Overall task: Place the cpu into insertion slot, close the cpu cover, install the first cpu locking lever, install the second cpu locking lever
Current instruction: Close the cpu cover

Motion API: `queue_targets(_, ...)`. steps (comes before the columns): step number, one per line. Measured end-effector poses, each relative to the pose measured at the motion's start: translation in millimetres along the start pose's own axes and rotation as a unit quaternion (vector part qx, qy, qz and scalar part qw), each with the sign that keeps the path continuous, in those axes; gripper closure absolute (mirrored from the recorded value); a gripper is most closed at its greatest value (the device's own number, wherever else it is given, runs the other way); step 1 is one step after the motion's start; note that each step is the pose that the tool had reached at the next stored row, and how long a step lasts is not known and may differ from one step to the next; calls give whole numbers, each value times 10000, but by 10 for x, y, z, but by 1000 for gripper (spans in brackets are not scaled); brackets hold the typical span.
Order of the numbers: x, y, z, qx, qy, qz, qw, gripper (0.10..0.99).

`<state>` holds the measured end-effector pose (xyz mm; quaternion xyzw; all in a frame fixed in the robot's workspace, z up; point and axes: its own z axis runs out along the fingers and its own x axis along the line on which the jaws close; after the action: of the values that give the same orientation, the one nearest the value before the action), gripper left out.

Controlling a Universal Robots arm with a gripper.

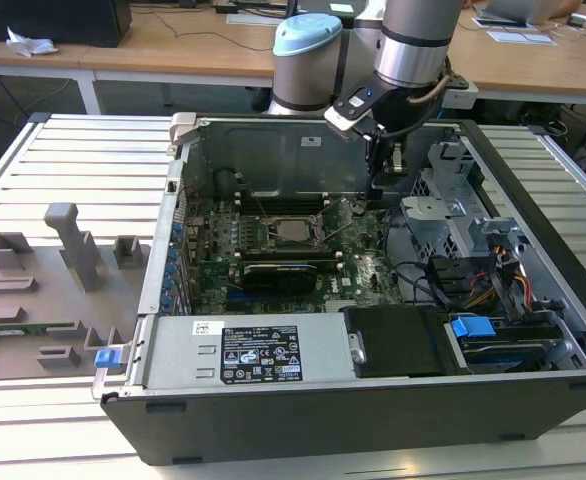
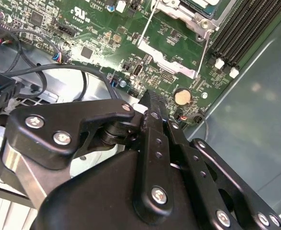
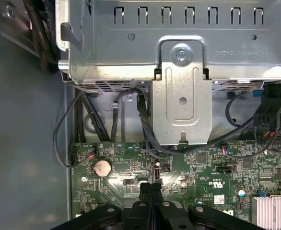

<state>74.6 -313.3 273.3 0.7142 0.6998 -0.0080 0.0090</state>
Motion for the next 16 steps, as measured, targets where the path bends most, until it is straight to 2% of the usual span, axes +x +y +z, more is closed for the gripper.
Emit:
queue_targets(4,1,0,58,0,0,0,10000,980)
queue_targets(16,7,-1,312,0,0,0,10000,980)
